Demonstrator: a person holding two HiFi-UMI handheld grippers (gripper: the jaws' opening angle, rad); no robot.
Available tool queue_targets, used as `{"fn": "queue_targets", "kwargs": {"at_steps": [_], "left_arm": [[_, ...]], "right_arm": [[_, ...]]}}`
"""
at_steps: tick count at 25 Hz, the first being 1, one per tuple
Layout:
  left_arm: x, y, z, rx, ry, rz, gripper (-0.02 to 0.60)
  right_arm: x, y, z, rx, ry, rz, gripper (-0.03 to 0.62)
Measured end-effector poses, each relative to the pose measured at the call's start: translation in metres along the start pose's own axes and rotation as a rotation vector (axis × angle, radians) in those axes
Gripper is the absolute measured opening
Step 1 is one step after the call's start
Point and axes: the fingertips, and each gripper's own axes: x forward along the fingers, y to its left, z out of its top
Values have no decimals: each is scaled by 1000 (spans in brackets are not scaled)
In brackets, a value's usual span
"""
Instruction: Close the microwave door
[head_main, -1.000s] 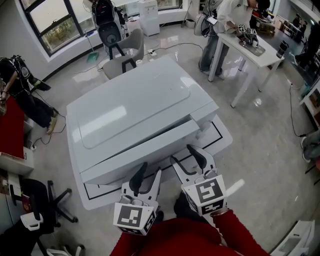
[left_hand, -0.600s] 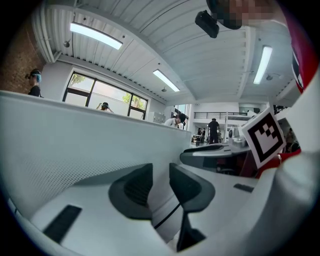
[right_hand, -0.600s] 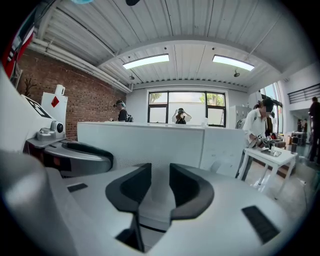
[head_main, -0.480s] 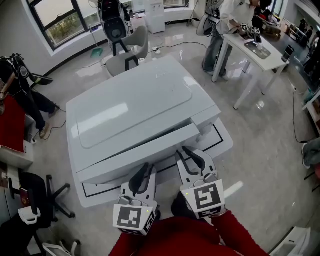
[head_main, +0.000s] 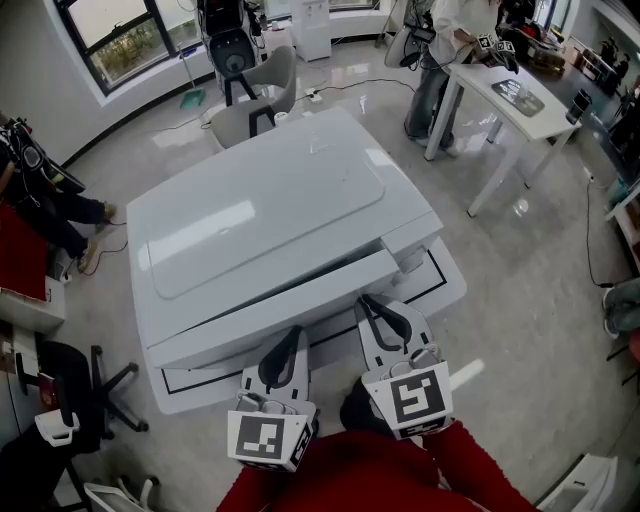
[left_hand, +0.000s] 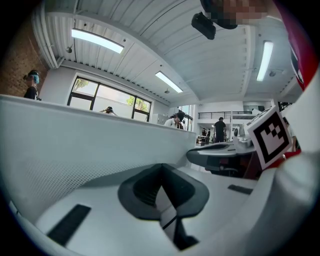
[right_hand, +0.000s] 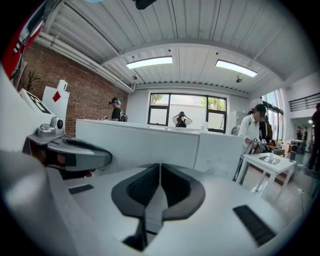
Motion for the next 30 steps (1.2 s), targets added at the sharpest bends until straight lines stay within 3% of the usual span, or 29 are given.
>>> {"fn": "queue_targets", "kwargs": {"at_steps": [13,17,20,27,30], "left_arm": [[1,3,3,5,18,60,9],[2,2,1,2,-3,49,9],[4,2,2,-5,7,52,9],[7,0,1,0,5,60,9],[8,0,1,7,8,66,9]], "right_arm": [[2,-1,1,0,-11,27,21],[4,-1,2,30,-10,23,21],[5,-2,6,-25,-24,31,21],[6,-2,1,52,0,26,21],[8,-3,3,29,-9,32,21]]}}
